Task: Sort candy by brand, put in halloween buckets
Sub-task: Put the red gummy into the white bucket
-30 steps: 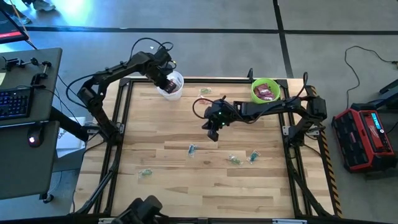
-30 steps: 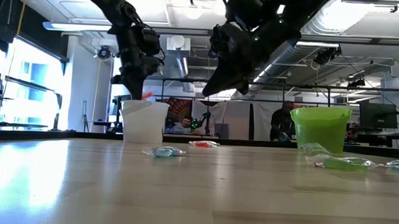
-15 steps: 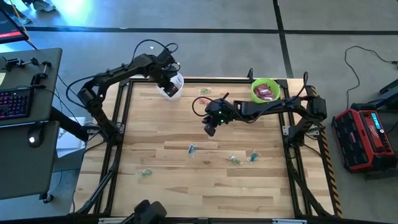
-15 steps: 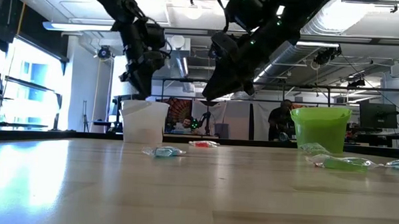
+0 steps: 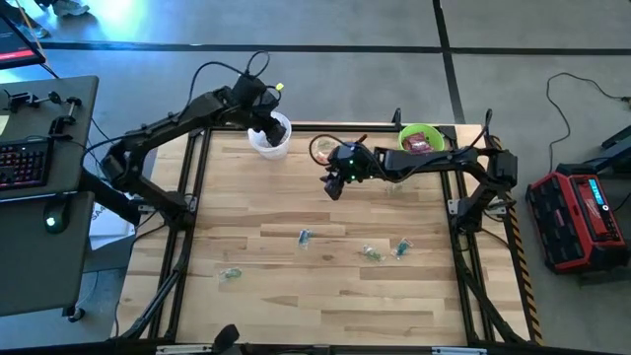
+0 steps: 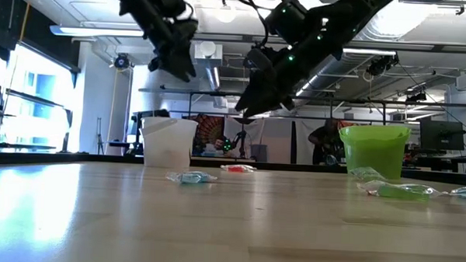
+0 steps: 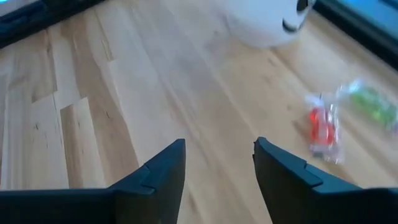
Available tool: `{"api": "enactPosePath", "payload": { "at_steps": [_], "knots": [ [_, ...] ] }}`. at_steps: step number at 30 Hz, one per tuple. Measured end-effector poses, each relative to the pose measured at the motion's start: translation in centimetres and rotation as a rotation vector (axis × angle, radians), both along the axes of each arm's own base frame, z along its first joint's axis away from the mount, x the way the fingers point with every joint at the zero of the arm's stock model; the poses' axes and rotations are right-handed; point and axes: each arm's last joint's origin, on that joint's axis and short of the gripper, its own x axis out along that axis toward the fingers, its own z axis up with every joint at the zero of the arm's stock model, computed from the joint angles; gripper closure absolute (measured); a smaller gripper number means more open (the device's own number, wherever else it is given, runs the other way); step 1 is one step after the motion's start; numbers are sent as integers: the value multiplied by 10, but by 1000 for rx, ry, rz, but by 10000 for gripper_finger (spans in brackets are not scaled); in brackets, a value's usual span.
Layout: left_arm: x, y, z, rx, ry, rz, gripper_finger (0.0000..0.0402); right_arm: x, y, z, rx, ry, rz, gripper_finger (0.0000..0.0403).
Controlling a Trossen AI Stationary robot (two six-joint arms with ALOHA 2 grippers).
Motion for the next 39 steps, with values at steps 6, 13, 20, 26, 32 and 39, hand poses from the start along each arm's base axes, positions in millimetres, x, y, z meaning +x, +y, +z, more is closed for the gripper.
{"api": "enactPosePath", "payload": {
  "at_steps": [6,13,20,26,32,39],
  "knots": [
    [-5,-21,14,95,-144,-31,263,3,-14,-2,-31,-42,40,212],
    [-16,-48,17,141,-261,-65,263,3,-36,-32,-22,54,-78,183],
    [-26,-74,16,129,-323,-98,263,2,-59,-61,-52,121,-210,147],
    [-31,-87,17,123,-361,-124,263,-3,-82,-80,31,106,-203,147],
    [-31,-91,14,120,-358,-133,264,-1,-86,-99,56,132,-160,151],
    [-32,-91,14,124,-349,-136,264,3,-80,-105,-18,168,-212,239]
  ]
}}
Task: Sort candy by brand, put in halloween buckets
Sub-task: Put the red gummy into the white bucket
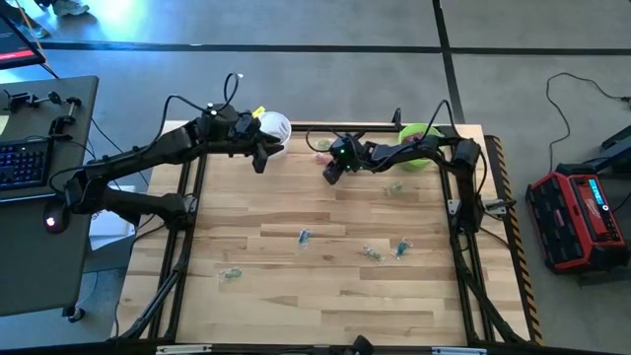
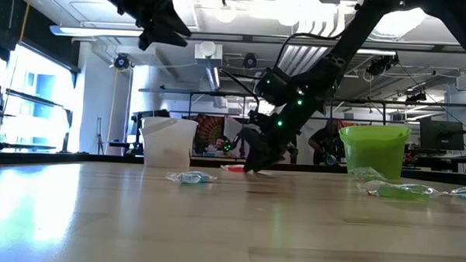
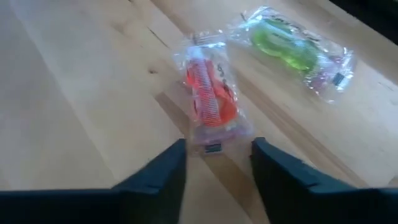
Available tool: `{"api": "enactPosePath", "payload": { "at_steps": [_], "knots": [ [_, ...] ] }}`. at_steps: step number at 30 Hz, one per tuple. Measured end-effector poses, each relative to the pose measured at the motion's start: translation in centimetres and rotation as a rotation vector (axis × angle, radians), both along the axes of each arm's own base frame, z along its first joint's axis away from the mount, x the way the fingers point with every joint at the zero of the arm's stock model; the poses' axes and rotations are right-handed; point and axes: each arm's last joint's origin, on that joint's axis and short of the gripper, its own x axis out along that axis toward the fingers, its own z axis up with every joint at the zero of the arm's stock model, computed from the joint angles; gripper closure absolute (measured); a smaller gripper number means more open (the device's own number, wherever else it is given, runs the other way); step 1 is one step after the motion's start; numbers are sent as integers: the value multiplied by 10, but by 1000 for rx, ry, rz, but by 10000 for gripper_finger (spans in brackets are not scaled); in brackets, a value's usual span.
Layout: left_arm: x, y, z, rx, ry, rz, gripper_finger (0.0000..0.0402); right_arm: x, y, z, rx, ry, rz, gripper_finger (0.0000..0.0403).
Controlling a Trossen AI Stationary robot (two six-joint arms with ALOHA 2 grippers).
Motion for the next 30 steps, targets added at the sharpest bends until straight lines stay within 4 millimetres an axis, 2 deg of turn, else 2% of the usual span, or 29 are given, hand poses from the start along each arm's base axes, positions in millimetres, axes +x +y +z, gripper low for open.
{"api": "enactPosePath", "payload": {
  "at_steps": [5,7,11,16,19,22,24,30],
  "knots": [
    [-3,0,-3,-11,39,2,267,0,0,-1,15,-7,9,362],
    [-4,0,-3,-14,45,4,274,0,1,1,20,-10,17,391],
    [-9,0,1,13,36,24,296,0,7,9,31,-14,39,391],
    [-21,1,8,46,22,59,326,3,19,34,9,-81,78,400],
    [-29,1,11,62,23,71,343,6,24,42,6,-112,109,402],
    [-35,0,13,62,25,88,356,10,25,47,19,-132,102,386],
    [-38,-1,14,58,25,98,361,17,26,52,6,-151,120,357],
    [-42,-2,12,51,61,118,367,38,37,53,-89,-127,165,223]
  ]
}}
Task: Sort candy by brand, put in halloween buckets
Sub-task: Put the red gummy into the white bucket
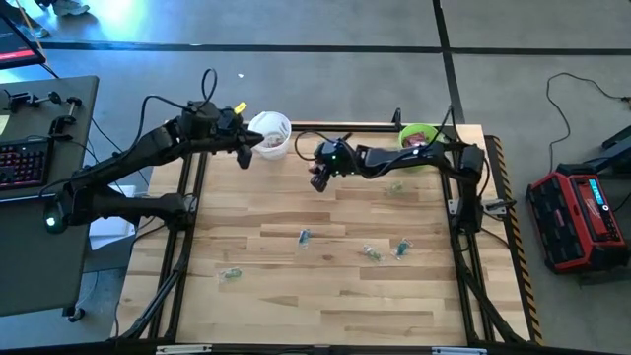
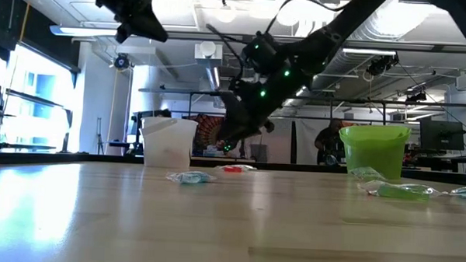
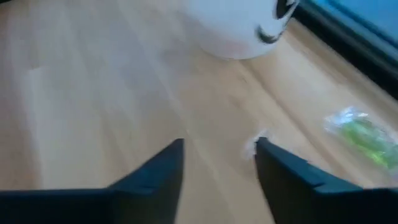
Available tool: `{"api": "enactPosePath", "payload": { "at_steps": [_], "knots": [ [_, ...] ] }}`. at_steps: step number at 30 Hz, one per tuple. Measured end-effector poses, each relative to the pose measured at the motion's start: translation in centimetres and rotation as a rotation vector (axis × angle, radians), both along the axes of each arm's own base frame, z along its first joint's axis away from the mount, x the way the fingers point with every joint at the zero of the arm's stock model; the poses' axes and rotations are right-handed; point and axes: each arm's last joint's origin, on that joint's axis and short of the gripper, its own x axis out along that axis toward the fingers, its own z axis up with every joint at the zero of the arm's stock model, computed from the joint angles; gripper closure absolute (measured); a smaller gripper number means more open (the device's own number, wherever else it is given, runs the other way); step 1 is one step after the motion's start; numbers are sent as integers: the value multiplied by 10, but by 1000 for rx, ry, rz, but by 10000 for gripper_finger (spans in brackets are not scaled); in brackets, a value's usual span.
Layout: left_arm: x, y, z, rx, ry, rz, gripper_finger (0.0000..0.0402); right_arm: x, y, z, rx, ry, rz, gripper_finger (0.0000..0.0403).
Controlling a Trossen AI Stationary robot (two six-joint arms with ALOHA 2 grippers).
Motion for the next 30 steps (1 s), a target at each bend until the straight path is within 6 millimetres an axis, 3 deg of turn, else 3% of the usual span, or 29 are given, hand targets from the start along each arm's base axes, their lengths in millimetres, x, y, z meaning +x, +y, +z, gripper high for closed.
{"api": "enactPosePath", "payload": {
  "at_steps": [3,6,14,19,27,30],
  "knots": [
    [-1,0,-1,-8,15,-1,367,3,-5,-13,-44,57,-78,168],
    [-1,-1,-2,-4,22,-7,367,3,-12,-28,-64,128,-168,140],
    [0,-1,-2,9,28,-15,367,4,-16,-44,27,156,-172,137],
    [-1,-2,-3,2,41,-16,367,4,-16,-44,30,156,-173,194],
    [-2,-2,-4,-6,52,-16,367,4,-14,-44,43,157,-159,382],
    [-2,-2,-4,-6,53,-16,367,6,-8,-40,73,149,-124,389]
  ]
}}
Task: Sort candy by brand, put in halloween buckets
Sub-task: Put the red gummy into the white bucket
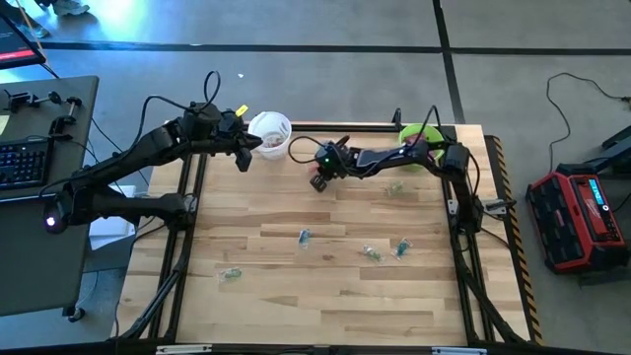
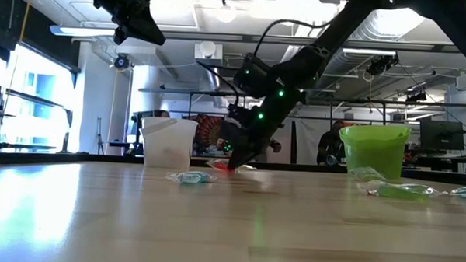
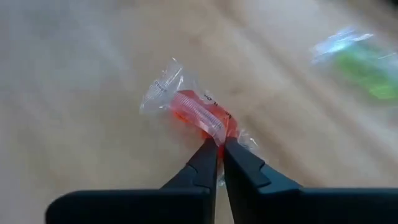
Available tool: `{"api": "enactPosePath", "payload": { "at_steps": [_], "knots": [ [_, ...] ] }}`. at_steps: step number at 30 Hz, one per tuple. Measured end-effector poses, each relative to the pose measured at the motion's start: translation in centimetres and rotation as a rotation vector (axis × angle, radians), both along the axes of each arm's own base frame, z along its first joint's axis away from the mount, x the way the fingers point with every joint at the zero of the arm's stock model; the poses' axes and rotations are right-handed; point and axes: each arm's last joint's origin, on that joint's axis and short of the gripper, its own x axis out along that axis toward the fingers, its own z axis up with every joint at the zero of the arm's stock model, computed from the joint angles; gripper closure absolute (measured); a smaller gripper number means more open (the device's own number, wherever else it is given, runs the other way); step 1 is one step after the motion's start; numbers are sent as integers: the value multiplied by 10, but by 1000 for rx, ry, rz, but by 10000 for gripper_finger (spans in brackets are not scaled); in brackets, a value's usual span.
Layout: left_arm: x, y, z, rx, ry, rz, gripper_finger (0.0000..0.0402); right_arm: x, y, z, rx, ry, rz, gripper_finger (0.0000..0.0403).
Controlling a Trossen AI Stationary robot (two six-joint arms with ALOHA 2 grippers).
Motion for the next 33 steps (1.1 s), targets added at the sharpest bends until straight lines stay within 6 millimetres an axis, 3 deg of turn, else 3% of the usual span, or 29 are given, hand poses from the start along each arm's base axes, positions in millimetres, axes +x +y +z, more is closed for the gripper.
{"api": "enactPosePath", "payload": {
  "at_steps": [5,10,13,16,24,28,33],
  "knots": [
    [0,0,0,-9,-4,6,367,8,16,18,40,-35,59,400],
    [-4,-1,3,2,-21,35,367,34,27,61,36,-183,106,402],
    [-11,-3,8,26,-35,40,367,54,26,93,-53,-267,122,402],
    [-20,-5,14,46,-70,55,367,73,16,108,-115,-270,82,402],
    [-39,-12,25,91,-131,47,367,119,-30,111,-117,-212,-43,403],
    [-44,-16,28,105,-143,45,367,129,-42,109,-115,-166,-74,402],
    [-47,-18,28,108,-142,47,367,123,-47,93,-19,-151,-105,373]
  ]
}}
